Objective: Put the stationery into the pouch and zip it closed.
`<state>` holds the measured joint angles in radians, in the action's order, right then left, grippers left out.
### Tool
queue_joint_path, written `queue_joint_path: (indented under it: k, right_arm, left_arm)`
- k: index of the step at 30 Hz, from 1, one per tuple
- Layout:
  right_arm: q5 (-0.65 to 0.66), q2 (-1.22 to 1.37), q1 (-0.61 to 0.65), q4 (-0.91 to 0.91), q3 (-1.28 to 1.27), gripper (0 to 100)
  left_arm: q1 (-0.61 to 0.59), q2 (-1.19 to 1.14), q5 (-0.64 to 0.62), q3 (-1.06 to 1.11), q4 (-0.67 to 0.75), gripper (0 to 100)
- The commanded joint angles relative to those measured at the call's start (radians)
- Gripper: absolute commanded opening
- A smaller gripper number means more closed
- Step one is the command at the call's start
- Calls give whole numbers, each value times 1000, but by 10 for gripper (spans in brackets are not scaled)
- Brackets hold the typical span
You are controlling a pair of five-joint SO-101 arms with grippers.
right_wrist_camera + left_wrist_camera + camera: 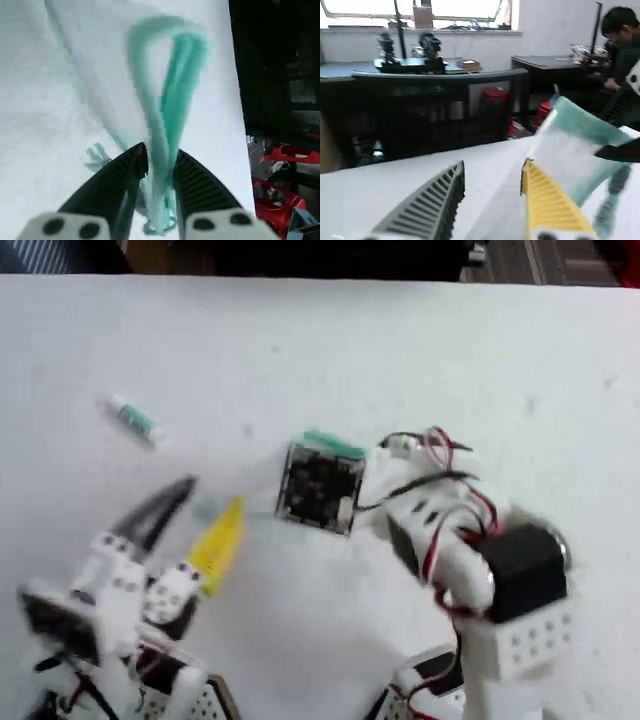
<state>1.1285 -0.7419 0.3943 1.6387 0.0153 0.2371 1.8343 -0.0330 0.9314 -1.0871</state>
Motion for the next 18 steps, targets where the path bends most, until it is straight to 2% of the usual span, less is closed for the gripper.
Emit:
queue_joint_path:
  k: [1,3,5,8,13,18]
  right_arm:
    - [-64,-74,-24,-21,38,17]
    - [-100,-97,-24,-19,38,17]
    - [-123,-116,-22,-10,37,17]
    - [-132,-137,-16,-4,0,17]
    - [-132,-173,-16,-13,-158,17]
    - [-132,-249,-22,-79,-313,17]
  left_arm:
    - [-220,-12,9,-63,34,203]
    - [-337,-12,-5,14,104,203]
    - [-420,-24,-41,167,253,203]
    - [-456,-143,-60,350,453,203]
    - [-460,-524,-103,244,417,203]
    - [-526,-974,-212,-57,362,203]
